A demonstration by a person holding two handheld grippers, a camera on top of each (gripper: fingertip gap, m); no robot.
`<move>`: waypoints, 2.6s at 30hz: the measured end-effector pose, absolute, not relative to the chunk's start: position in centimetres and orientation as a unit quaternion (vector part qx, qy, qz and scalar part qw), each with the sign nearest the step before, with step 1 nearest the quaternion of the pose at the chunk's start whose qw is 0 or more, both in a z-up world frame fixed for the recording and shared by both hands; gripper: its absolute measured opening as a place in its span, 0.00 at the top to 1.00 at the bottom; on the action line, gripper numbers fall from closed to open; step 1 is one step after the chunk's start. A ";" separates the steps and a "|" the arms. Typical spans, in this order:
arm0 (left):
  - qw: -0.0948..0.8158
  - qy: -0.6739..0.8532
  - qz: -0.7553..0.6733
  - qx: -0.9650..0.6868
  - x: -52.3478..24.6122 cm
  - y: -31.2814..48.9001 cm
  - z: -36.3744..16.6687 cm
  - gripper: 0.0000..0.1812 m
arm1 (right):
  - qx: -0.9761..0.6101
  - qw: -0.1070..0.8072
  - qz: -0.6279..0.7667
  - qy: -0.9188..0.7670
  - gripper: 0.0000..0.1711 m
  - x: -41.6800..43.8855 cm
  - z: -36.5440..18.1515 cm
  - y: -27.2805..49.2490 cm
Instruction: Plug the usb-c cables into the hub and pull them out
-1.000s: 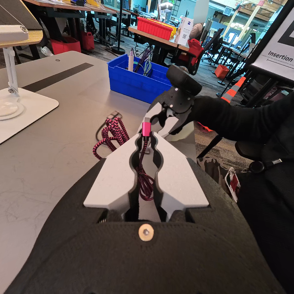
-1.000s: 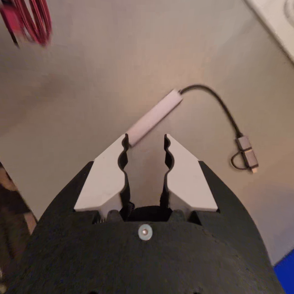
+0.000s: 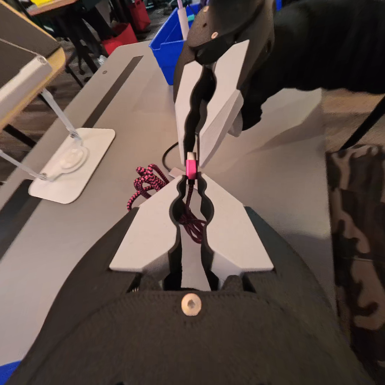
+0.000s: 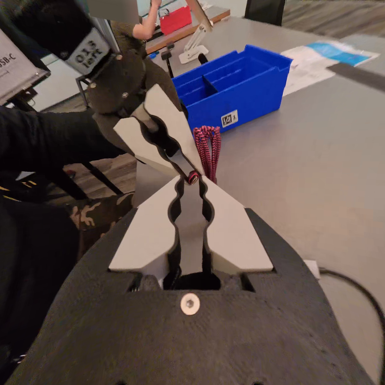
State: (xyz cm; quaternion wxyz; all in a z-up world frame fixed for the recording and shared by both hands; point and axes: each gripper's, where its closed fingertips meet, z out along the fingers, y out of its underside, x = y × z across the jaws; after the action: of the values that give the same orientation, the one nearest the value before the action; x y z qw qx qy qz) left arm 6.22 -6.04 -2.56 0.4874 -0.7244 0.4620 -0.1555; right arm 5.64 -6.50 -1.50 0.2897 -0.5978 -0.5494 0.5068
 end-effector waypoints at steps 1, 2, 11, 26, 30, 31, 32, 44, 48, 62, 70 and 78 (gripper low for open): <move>0.492 0.471 -0.132 -0.720 6.4 -6.0 -2.7 0.96 | -0.608 0.277 0.510 -0.542 0.95 5.6 -1.8 -6.5; 0.495 0.476 -0.104 -0.719 6.3 -5.8 -2.8 0.96 | -0.620 0.267 0.511 -0.532 0.96 5.6 -2.1 -6.3; 0.538 0.517 0.029 -0.665 6.4 -5.5 -1.7 0.95 | -0.608 0.242 0.604 -0.454 0.99 5.9 -0.7 -6.5; 0.641 0.495 -0.060 -0.583 8.9 -8.2 4.5 0.89 | -0.317 0.203 0.854 -0.359 0.99 9.5 6.2 -10.8; 0.617 0.523 -0.098 -0.579 10.0 -9.2 3.5 0.96 | -0.262 0.211 0.873 -0.353 0.99 10.2 6.9 -11.9; 0.613 0.528 -0.099 -0.580 10.1 -9.2 3.2 0.96 | -0.257 0.214 0.875 -0.349 0.99 10.2 7.0 -11.9; 0.612 0.528 -0.094 -0.581 10.0 -9.1 2.9 0.96 | -0.254 0.216 0.877 -0.346 0.99 10.2 6.9 -11.8; 0.551 0.538 -0.046 -0.636 9.1 -7.4 -1.4 1.00 | -0.330 0.273 0.840 -0.333 0.99 8.7 5.5 -9.2; 0.535 0.489 -0.100 -0.682 8.4 -6.7 -1.8 1.00 | -0.399 0.330 0.759 -0.396 0.90 7.3 3.2 -9.3; 0.472 0.487 0.035 -0.734 7.2 -5.0 -4.7 1.00 | -0.533 0.415 0.556 -0.484 0.90 5.0 0.1 -8.7; 0.459 0.473 0.223 -0.718 5.4 -3.3 -5.0 1.00 | -0.655 0.398 0.467 -0.441 0.90 5.2 -2.1 -6.7; 0.466 0.477 0.274 -0.693 5.1 -2.9 -4.4 1.00 | -0.638 0.395 0.510 -0.420 0.97 4.9 -1.8 -6.9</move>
State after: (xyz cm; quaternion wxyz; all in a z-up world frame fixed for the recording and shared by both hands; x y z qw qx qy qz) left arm 5.08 -2.88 -4.37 0.4663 -0.6928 0.4769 0.2741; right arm 4.86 -6.91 -1.78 0.3948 -0.6384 -0.4199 0.5102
